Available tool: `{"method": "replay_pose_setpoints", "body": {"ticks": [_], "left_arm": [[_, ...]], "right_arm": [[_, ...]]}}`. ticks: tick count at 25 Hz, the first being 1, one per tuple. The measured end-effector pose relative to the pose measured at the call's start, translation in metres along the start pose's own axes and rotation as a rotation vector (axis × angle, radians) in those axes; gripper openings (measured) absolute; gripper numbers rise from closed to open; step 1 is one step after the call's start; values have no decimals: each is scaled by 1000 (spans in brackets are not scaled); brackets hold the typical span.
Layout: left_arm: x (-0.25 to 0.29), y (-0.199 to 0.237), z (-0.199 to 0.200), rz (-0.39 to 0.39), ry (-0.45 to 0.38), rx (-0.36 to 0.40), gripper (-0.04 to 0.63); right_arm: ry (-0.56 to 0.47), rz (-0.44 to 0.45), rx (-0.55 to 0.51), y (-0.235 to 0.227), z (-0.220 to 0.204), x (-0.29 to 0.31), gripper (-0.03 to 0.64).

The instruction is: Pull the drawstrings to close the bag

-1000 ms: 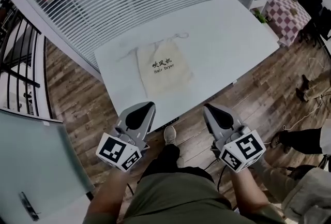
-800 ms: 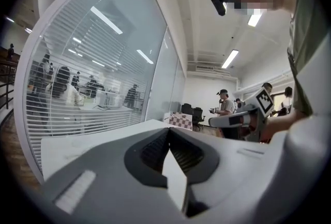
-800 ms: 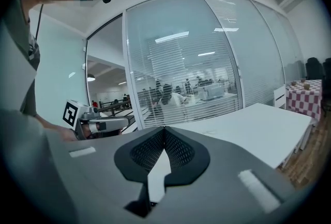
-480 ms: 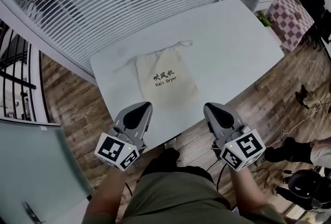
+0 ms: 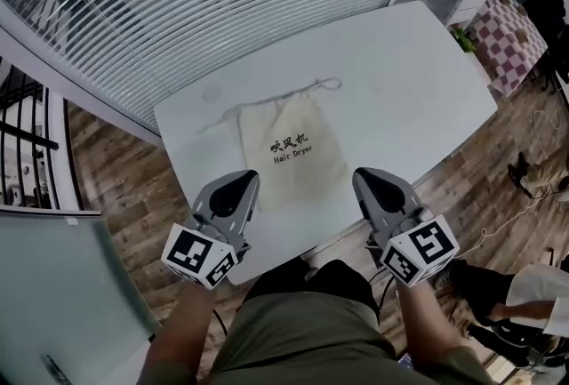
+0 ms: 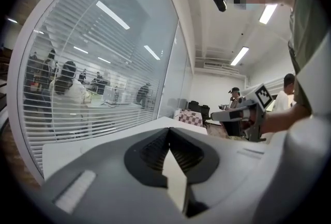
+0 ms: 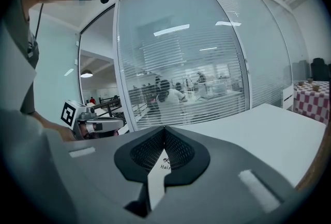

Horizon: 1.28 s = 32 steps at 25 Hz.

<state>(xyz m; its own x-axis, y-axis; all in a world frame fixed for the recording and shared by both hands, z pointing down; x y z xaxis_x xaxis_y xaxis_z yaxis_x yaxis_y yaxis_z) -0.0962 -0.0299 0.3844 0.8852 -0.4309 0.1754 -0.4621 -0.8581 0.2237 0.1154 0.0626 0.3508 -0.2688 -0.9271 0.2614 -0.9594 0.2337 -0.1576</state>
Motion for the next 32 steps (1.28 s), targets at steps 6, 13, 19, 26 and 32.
{"method": "replay_pose_setpoints", "body": {"ticks": [6, 13, 19, 26, 32], "left_arm": [[5, 15, -2, 25, 6, -13, 6], [20, 37, -11, 86, 31, -24, 6], [36, 59, -24, 166, 65, -27, 6], [54, 79, -44, 259, 108, -29, 6], [69, 103, -59, 337, 162, 3, 8]], "right_arm": [[5, 14, -17, -9, 5, 19, 9], [27, 36, -35, -35, 1, 47, 9], [57, 84, -89, -67, -7, 76, 9], [86, 149, -147, -108, -23, 106, 11], [131, 236, -219, -143, -32, 141, 12]]}}
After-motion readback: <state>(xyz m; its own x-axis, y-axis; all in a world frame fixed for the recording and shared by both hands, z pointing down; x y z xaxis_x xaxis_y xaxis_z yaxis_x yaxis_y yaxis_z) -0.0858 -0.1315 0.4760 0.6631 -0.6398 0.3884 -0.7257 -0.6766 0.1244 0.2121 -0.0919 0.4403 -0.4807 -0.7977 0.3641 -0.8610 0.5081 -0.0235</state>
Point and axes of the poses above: the fingertips, and each gripper's own axes: x forward along the fingers, y to its left, z out of its top, the point moved 5 cm from there along -x, backward along the fingers, and after that the axes turned 3 degrees about -x, right-handed, at the moved point
